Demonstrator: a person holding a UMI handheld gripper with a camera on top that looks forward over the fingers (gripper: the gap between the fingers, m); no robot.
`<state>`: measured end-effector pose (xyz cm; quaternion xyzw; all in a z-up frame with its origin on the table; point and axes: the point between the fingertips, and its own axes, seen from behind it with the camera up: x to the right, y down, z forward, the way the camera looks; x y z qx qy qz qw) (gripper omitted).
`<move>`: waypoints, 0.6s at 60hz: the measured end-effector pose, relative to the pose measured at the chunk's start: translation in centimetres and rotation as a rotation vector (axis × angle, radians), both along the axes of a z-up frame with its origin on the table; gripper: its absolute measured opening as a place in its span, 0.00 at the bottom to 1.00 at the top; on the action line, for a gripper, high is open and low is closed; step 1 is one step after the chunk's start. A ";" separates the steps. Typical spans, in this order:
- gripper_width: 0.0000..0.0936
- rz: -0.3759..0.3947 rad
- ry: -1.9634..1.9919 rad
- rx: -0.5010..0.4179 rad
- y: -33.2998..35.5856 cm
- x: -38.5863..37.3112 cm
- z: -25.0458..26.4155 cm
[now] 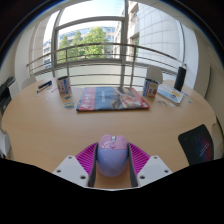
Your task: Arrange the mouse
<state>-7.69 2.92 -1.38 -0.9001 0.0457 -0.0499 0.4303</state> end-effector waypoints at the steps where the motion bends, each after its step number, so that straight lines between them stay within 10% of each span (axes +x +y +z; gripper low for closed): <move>1: 0.50 0.008 -0.002 -0.001 0.0 0.0 0.1; 10: 0.45 0.111 0.025 0.022 -0.3 -1.2 3.2; 27: 0.44 0.198 0.097 0.398 -5.1 10.5 26.3; 36: 0.44 0.138 0.066 0.305 -7.0 25.3 21.1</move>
